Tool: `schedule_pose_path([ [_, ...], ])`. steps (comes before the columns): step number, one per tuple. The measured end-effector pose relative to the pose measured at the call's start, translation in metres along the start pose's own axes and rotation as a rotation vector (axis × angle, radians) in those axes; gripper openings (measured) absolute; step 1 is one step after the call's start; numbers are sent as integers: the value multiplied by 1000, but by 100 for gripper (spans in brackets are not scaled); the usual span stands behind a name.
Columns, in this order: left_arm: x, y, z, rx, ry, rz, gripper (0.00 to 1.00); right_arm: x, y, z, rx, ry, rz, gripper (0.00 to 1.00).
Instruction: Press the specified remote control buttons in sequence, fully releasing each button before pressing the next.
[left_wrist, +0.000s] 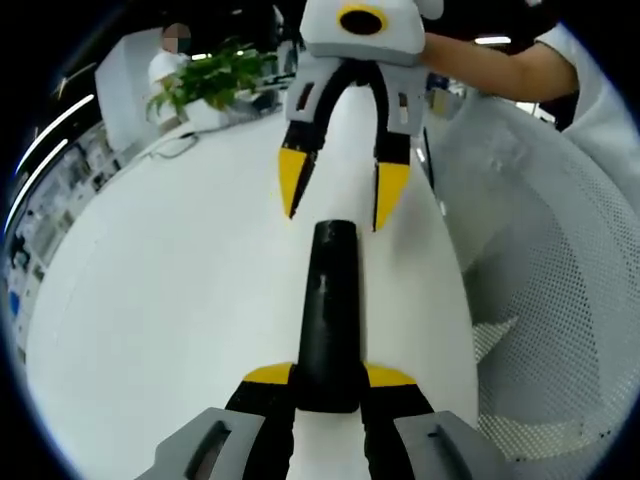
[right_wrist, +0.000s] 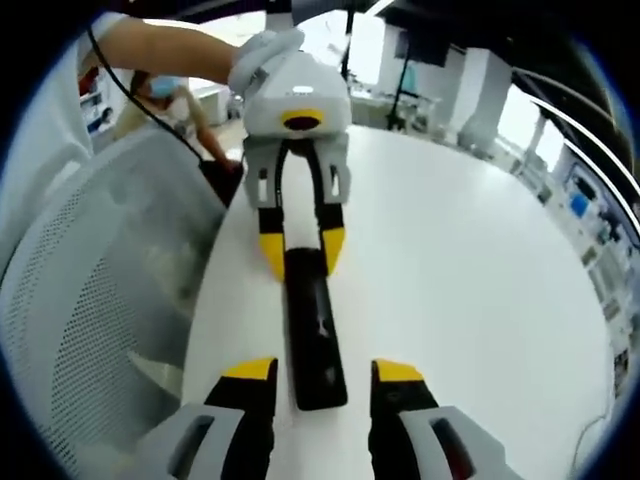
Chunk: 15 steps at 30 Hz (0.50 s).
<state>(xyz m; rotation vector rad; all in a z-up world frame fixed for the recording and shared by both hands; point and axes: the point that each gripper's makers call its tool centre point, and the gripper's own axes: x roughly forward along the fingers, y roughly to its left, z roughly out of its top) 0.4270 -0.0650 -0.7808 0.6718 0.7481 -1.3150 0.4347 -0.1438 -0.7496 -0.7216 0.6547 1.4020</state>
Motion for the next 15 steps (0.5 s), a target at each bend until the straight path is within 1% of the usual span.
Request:
schedule_pose_path([
  [6,0,-1,1,-2,-8,1,24,-6,-1,-14,31,-17,-1,36],
  [11,0,-1,1,0,-8,-3,24,-6,-1,-16,38,-43,-8,37],
  [15,0,-1,1,1,-8,-5,24,0,-2,-18,36,-53,-6,39],
])
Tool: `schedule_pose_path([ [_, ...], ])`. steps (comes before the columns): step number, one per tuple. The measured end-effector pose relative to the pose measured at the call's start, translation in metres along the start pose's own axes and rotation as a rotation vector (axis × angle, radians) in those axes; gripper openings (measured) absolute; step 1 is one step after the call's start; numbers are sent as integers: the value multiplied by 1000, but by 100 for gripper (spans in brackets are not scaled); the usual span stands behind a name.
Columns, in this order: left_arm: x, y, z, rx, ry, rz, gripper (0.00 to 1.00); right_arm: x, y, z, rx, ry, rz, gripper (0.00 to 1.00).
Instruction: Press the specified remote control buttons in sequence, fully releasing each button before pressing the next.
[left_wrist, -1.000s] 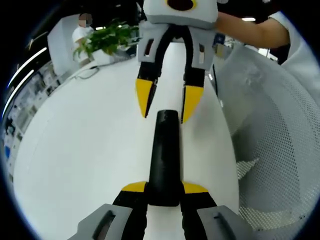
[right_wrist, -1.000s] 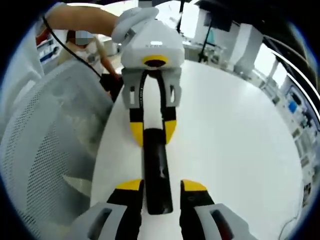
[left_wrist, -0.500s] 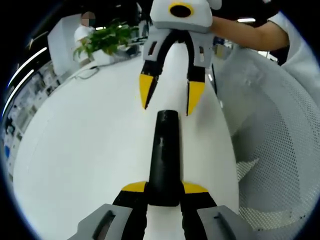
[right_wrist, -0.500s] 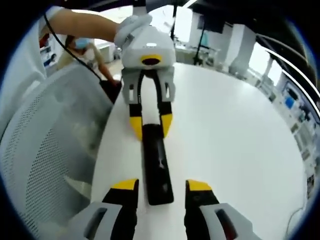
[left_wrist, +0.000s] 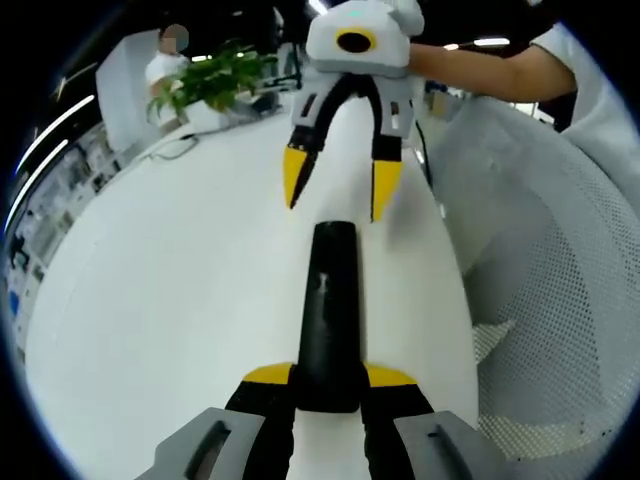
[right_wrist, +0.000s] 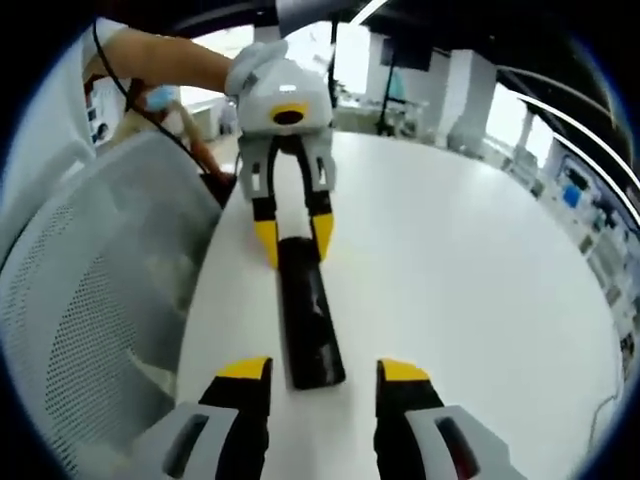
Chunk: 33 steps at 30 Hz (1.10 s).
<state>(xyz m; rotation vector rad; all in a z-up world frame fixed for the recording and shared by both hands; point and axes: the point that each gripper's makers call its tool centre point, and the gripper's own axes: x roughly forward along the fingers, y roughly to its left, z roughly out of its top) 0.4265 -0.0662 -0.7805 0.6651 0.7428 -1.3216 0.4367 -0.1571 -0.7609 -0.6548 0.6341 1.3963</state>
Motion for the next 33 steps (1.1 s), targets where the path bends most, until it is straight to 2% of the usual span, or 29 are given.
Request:
schedule_pose_path([
  [12,0,0,0,-3,-3,0,24,7,1,-2,-32,19,13,36],
  [33,1,1,0,-4,-13,2,24,20,3,-9,-104,104,60,27],
])
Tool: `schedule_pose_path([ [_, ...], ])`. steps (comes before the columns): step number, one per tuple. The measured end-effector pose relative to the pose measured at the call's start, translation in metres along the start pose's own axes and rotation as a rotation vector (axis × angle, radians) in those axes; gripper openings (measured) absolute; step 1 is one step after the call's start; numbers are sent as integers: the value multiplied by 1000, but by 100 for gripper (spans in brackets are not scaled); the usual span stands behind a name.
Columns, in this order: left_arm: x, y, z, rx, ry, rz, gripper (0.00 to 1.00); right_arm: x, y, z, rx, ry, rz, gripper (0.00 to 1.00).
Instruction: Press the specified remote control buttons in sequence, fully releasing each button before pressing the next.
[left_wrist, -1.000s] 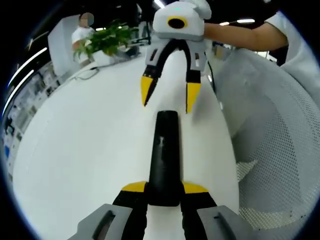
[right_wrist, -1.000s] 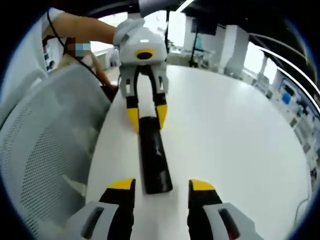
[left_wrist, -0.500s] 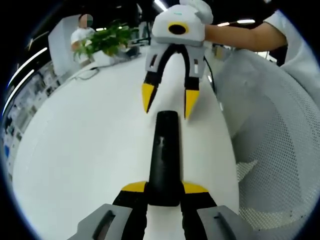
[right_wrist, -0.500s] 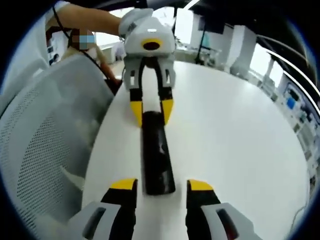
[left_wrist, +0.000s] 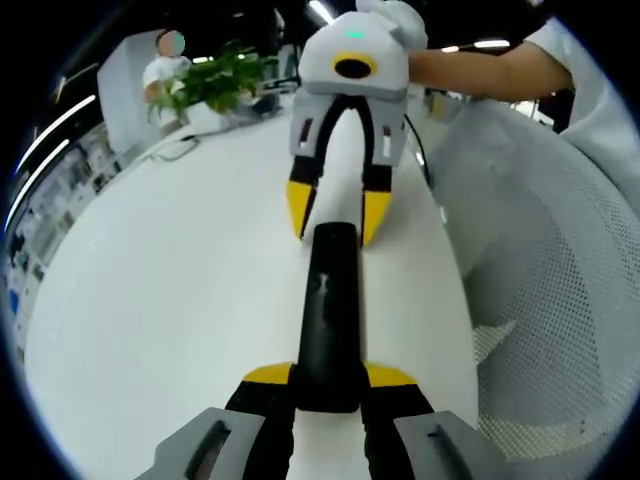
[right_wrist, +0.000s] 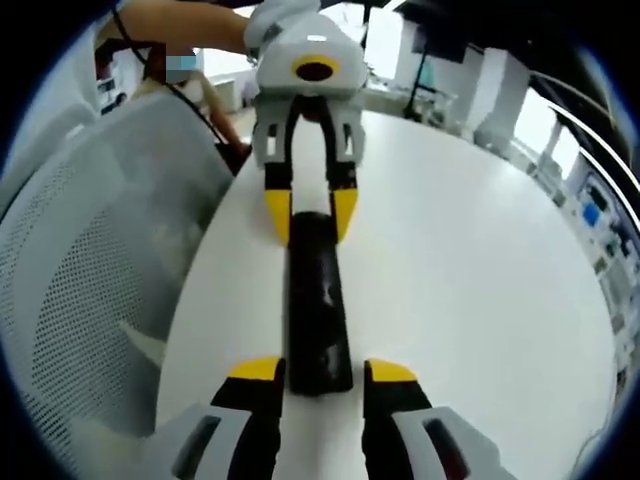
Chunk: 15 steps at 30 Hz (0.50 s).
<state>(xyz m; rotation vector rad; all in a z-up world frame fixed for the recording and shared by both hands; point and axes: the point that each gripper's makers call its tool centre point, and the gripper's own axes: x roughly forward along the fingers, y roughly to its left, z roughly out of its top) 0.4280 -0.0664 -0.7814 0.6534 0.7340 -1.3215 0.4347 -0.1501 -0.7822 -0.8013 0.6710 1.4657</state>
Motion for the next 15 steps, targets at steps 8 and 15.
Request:
schedule_pose_path([
  [8,0,0,0,1,-4,0,24,2,1,-1,-5,13,15,22],
  [15,0,0,0,2,-4,-1,24,3,1,0,-13,23,27,20],
])
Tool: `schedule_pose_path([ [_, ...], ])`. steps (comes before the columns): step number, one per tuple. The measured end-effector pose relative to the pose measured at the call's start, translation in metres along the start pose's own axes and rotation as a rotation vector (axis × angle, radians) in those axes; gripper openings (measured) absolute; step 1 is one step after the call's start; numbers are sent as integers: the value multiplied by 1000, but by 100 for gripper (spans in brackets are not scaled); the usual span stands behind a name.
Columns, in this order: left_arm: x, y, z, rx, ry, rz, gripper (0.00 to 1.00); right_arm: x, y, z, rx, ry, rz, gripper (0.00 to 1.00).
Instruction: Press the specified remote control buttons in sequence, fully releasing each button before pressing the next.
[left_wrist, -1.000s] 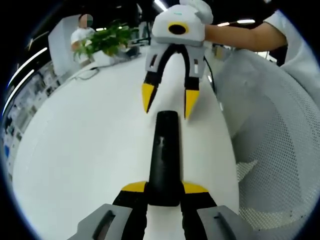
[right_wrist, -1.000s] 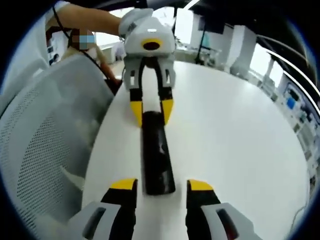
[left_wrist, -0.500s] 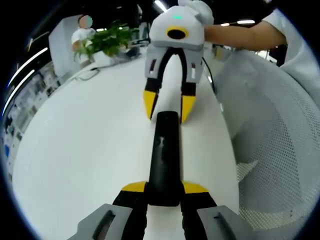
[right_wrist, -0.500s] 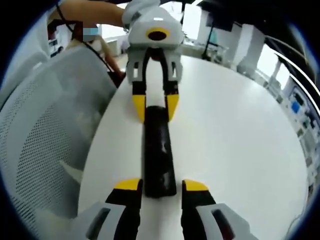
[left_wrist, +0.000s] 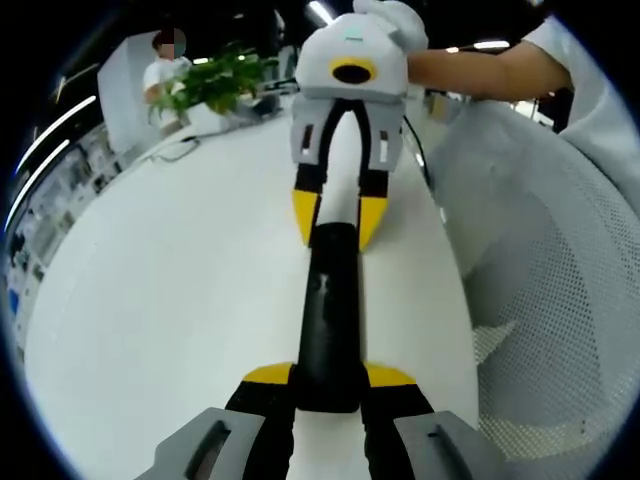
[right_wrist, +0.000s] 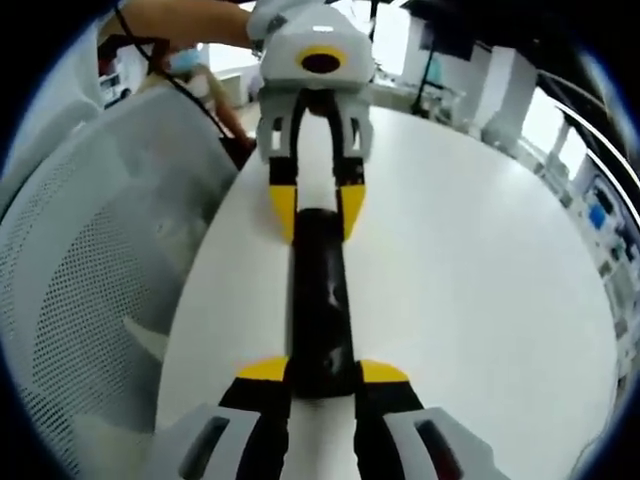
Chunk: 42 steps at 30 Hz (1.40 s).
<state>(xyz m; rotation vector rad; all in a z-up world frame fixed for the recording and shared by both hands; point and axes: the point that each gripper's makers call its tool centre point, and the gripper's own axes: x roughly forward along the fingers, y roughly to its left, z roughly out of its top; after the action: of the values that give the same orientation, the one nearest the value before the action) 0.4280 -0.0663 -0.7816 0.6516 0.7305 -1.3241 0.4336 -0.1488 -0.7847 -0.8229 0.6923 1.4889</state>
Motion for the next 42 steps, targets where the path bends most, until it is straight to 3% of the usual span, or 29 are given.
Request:
schedule_pose_path([
  [10,0,0,0,17,34,-8,23,1,1,0,25,48,18,19],
  [28,-1,0,1,5,23,-4,23,0,0,-1,27,33,5,18],
  [36,0,11,5,23,24,14,23,-4,-7,-3,22,44,-23,18],
  [42,-2,33,12,47,30,39,23,-10,-28,-2,7,36,-77,19],
])
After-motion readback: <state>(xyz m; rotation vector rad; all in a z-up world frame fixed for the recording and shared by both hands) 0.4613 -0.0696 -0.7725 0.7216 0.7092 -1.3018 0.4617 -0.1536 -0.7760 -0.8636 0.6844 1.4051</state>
